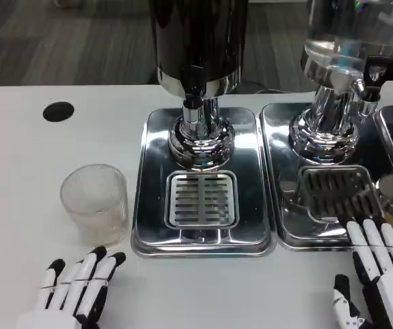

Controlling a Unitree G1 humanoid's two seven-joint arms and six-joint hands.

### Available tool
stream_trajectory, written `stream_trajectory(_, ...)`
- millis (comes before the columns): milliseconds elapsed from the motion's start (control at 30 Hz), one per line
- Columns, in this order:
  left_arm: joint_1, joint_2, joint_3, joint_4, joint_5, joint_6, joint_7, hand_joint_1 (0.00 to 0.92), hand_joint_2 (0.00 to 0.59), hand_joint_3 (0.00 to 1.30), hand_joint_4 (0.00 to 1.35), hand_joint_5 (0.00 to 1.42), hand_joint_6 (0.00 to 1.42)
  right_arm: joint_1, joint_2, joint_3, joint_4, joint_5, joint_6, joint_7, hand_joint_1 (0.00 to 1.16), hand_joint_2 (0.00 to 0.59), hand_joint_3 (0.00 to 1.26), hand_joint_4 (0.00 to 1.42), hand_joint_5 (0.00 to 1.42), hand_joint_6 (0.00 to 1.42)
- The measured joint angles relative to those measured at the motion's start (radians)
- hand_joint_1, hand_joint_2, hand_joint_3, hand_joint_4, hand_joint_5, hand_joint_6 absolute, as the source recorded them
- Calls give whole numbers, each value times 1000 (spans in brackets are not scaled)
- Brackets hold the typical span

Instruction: Grasp the cup under the faucet to collect the drink, then remove the cup.

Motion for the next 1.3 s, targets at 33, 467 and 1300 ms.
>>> stream_trajectory(33, 0, 0, 0, 0, 0, -1, 1, 0, 110, 197, 0, 154, 50, 0, 0, 0, 0, 0, 0, 0, 123, 546, 24, 0, 0, 0)
stream_trajectory(467, -16, 0, 7, 43, -17, -72, 54, 0, 110, 217, 0, 153, 45, 26, -8, 1, -75, -43, 61, 30, 68, 527, 54, 0, 0, 0)
stream_trajectory(1300, 11, -33, 151, -255, -26, 49, -44, 0, 42, 244, 0, 131, 46, 54, -9, -4, -92, -38, 74, 42, 48, 527, 70, 0, 0, 0)
